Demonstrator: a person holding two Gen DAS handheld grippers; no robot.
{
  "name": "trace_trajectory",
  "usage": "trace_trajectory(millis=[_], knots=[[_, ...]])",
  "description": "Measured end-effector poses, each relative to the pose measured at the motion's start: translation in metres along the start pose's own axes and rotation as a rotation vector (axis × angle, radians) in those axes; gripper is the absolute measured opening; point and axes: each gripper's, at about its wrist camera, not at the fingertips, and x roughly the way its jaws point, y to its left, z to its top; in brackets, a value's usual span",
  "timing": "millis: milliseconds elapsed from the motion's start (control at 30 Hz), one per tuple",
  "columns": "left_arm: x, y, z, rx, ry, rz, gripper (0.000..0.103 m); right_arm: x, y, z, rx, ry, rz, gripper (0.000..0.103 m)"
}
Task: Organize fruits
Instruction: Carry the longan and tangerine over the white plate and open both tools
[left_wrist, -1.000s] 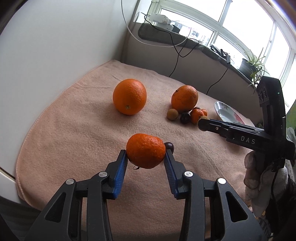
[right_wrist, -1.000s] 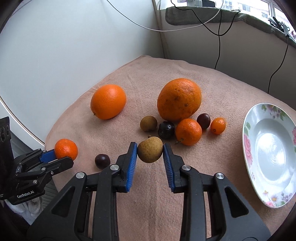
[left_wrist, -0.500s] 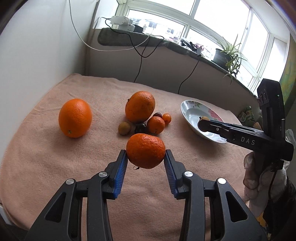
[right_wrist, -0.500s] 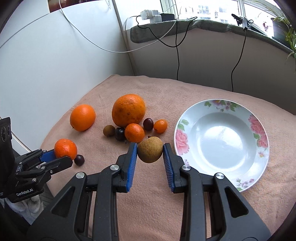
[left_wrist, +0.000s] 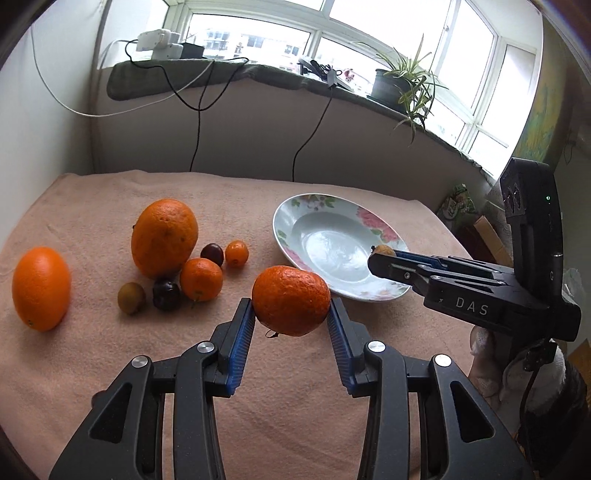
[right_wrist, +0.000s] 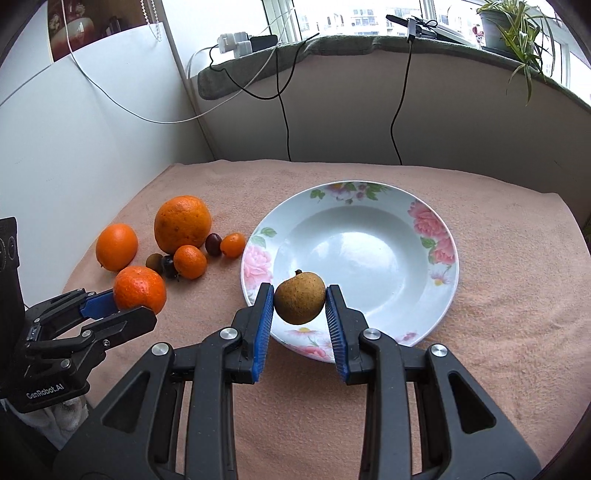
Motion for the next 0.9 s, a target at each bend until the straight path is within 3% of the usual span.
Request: trace_trajectory(millis=[300,900], knots=[[0.036,-0.024,0.013,0.053,0.049,-0.033,0.039,0.004,-0.023,0.0,0.023,0.011,-0.037,0.03],[0.049,-0.031,0.017,0.079,0.087,-0.032,0.04,0.008,-0.024,0.0,0.023,0.017,-0.045,0.031]])
